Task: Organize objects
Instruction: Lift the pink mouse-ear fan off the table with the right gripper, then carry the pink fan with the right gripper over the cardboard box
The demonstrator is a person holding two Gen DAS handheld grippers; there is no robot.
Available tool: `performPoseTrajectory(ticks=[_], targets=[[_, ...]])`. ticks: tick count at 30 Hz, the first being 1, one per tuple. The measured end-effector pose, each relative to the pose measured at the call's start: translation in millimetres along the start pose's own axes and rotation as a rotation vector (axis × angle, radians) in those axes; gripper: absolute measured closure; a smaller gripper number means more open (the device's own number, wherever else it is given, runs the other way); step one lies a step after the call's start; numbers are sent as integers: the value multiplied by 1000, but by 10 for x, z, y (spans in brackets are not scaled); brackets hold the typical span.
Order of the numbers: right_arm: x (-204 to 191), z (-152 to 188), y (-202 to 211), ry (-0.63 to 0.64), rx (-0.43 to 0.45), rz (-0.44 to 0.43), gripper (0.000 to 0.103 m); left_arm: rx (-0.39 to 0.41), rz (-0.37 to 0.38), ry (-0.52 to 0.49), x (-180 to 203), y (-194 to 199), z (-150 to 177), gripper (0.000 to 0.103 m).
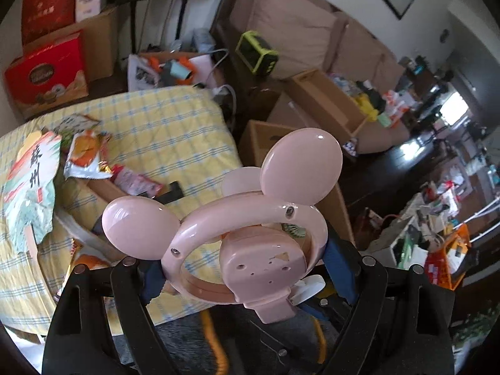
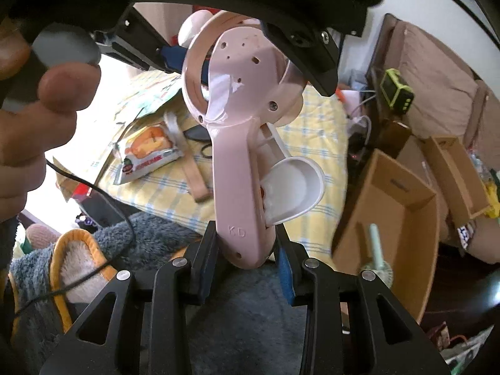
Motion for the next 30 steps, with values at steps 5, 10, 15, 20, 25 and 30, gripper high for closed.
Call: performPoseTrajectory(ticks=[5, 10, 15, 20, 25, 30], targets=[[131, 77, 163, -30, 24, 39, 69, 24, 20, -48, 230, 94, 34, 20], [240, 100, 218, -47, 28, 57, 69, 50, 18, -114, 481, 126, 64, 20], [389, 164, 283, -73, 48, 72, 69, 59, 35, -149, 651, 103, 78, 20], [528, 250, 322, -100, 86, 92, 69, 64, 42, -183, 825, 58, 86, 20], [695, 340, 347, -140, 110, 75, 69, 50, 43, -204, 952, -45, 86, 20], [804, 396, 332, -153, 120, 77, 69, 28, 44, -235, 1115, -156, 92, 20]])
Point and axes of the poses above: each gripper's, at about its wrist camera, not at the fingertips, and y roughly against the way its jaws point, x to its right, z to its underside, the point moved 2 cm from there along -y, roughly the way its jaws point, and after that the axes turned 1 degree about z, right-handed, at the moved point
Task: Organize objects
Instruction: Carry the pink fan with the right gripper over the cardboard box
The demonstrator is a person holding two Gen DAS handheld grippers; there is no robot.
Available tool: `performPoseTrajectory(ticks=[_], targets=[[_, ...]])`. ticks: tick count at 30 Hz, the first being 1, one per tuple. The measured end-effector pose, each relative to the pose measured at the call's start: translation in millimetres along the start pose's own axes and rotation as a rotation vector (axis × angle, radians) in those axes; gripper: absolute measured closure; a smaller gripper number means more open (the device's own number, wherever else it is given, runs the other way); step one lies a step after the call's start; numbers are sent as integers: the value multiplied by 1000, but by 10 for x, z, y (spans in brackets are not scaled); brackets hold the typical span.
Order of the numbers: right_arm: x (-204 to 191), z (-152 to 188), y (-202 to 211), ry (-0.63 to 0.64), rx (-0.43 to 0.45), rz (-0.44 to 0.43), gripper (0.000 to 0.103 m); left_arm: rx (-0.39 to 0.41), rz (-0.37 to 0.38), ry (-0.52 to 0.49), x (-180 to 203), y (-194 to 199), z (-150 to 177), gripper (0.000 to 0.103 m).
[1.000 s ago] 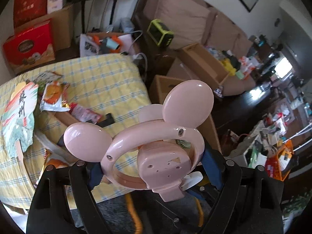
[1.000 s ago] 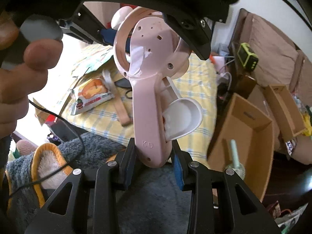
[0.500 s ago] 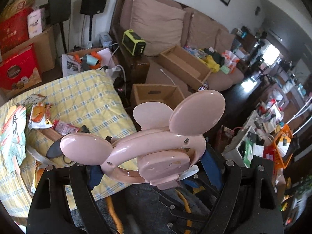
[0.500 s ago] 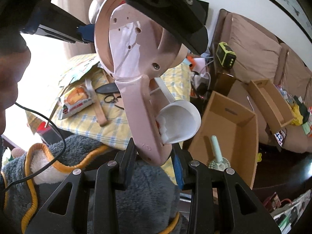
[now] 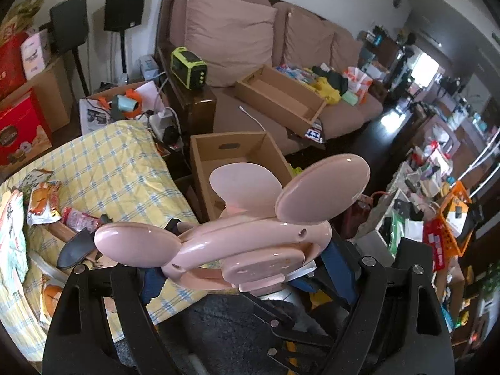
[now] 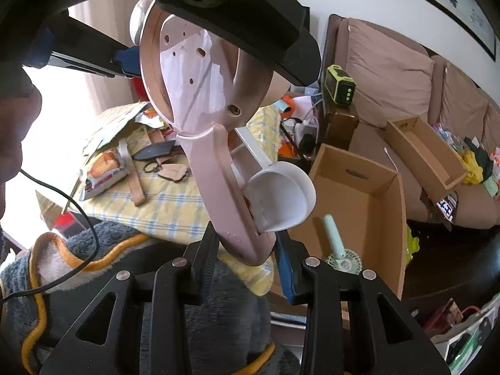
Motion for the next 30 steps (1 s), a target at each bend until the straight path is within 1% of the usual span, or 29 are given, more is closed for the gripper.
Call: performPoseTrajectory(ticks=[5, 8, 11, 13, 14, 21, 24, 26, 30], targets=[[319, 62, 33, -55, 10, 17, 69, -4, 32, -29, 207, -156, -91, 20], [433, 83, 53, -75, 13, 24, 69, -5, 45, -39, 339, -241, -132, 19], [596, 120, 75, -97, 19, 44, 69, -16, 80, -52, 445, -346, -167, 19], [775, 187, 67, -120, 24, 67, 68, -25, 102, -49, 499, -434, -178, 19], [819, 205, 58, -130, 19, 65, 68, -31, 113, -43, 515, -492, -181, 19], [1031, 319, -39, -178, 4, 61, 68, -55, 128, -22, 536, -741, -184, 19], [1073, 367, -100, -189, -2, 55, 68, -87, 130, 3, 496, -927, -178, 19], [1147, 458, -218, -208, -27, 50, 68, -106, 136, 26, 467, -1060, -152, 19], [1228, 543, -309, -227, -46, 48, 68, -129, 144, 34, 478, -1270, -115, 19]])
Point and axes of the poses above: each gripper's, at about its wrist camera, not at the fingertips, and y roughly against the way its jaws point, x to its right, z to its underside, the point moved 2 cm from there along -y, roughly the way its jaws point, and after that the axes turned 1 degree about z, right-handed, at the moved point
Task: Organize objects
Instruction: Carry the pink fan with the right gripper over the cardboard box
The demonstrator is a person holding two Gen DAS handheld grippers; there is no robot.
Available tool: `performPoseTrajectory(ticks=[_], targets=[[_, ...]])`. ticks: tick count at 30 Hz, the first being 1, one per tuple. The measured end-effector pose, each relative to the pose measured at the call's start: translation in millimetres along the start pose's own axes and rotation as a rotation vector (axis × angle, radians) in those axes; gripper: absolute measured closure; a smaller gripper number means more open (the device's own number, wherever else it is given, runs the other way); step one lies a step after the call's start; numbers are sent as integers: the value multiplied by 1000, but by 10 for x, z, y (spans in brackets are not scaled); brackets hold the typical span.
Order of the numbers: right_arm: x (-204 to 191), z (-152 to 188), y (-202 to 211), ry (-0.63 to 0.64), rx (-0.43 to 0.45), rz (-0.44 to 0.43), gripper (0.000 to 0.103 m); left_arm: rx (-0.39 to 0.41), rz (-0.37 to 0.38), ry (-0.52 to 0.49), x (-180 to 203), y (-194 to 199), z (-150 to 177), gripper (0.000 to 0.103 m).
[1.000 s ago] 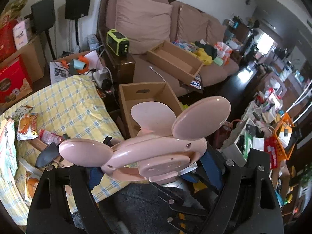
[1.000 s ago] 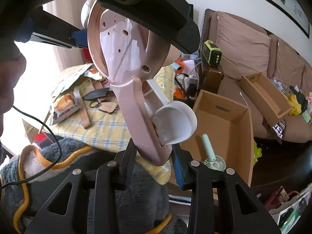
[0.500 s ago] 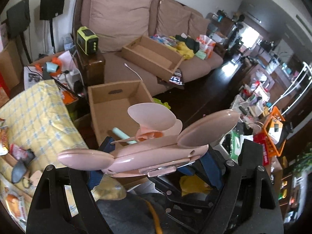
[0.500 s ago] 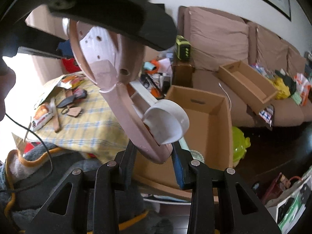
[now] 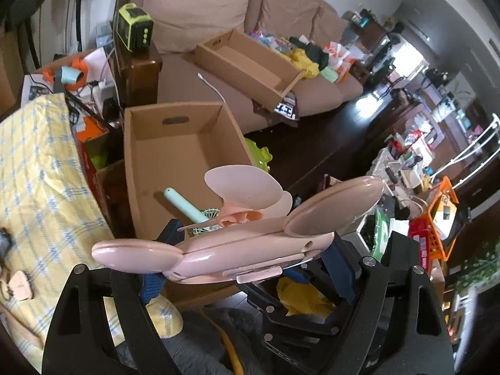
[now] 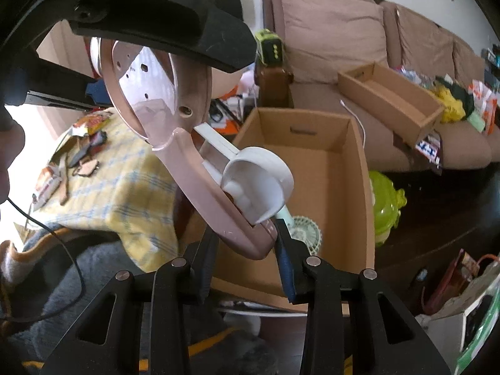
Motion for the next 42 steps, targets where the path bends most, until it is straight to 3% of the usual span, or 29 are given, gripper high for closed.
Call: performPoseTrajectory(ticks=[6, 12, 28, 42], targets=[[239, 212, -245, 1, -46, 36, 68, -58, 12, -2, 39, -425, 45, 19], [443, 256, -336, -47, -66, 42, 68, -44, 15, -66, 182, -590, 69, 19], [578, 315, -696, -9, -139, 54, 68, -69, 51, 28, -118, -937, 70, 19], [704, 428, -859, -29, -217, 119, 68, -100, 186, 165, -377, -1191, 211, 19]])
Point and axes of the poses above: each gripper's, at about its wrist camera, not at the fingertips, and y roughly against the way its jaws point, x to its right, z to its underside, the point moved 2 cm from there along -y, roughly the way its jaws point, and after that the axes turned 1 degree about z, right-handed, at the moved point
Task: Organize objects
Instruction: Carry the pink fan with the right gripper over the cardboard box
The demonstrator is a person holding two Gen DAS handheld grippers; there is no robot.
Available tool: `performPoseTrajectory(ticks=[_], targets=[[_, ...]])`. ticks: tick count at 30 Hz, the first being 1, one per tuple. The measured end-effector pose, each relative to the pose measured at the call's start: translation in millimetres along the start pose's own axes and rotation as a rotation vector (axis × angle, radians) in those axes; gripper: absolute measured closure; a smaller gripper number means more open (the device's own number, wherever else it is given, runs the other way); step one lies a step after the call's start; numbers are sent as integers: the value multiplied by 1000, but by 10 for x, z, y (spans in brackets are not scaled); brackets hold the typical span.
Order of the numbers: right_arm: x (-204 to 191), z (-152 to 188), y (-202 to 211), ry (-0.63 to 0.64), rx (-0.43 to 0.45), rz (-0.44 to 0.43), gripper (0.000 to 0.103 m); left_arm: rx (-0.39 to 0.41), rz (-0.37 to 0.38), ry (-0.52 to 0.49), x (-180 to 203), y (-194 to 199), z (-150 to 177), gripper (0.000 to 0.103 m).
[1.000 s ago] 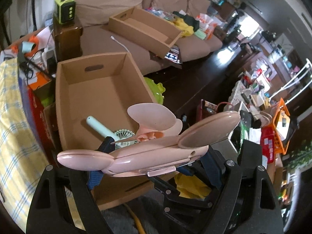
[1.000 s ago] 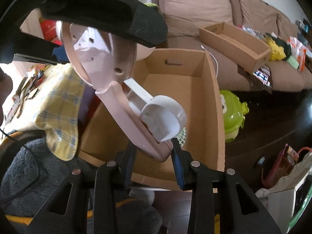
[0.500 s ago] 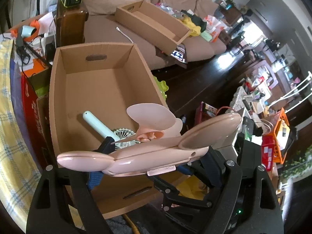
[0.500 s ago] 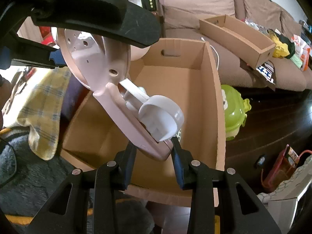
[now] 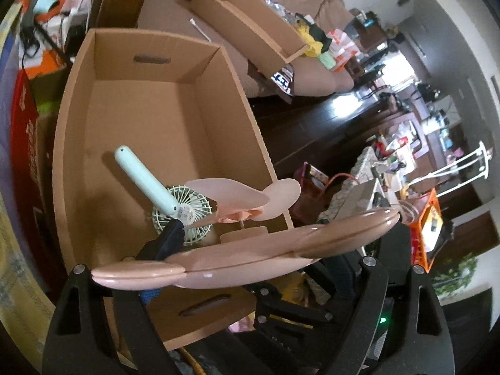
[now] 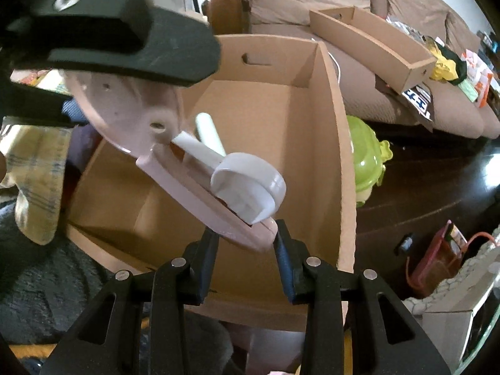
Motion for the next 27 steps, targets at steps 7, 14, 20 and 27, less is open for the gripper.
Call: performPoseTrajectory(ticks=[7, 14, 20, 27], targets=[[-10, 2, -6, 1, -5, -10, 69, -2, 39, 100, -219, -47, -46, 19], [-26, 26, -45, 5, -28, -10, 69, -8, 33, 117, -267, -142, -78, 19], [-26, 55, -84, 4, -47, -8, 69, -15, 30, 131, -301, -173, -34, 19], [-11, 85, -127, -11, -74, -21, 70, -30, 49, 175, -380, -208, 5, 19]])
Point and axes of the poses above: each gripper's, at about its wrist camera, not at the fingertips, and y roughly against the way its jaws point, x to its right, z to its underside, the point moved 2 cm from there along -y, roughly the way its jaws point, and after that the axes turned 1 degree about z, right-handed, at the moved point
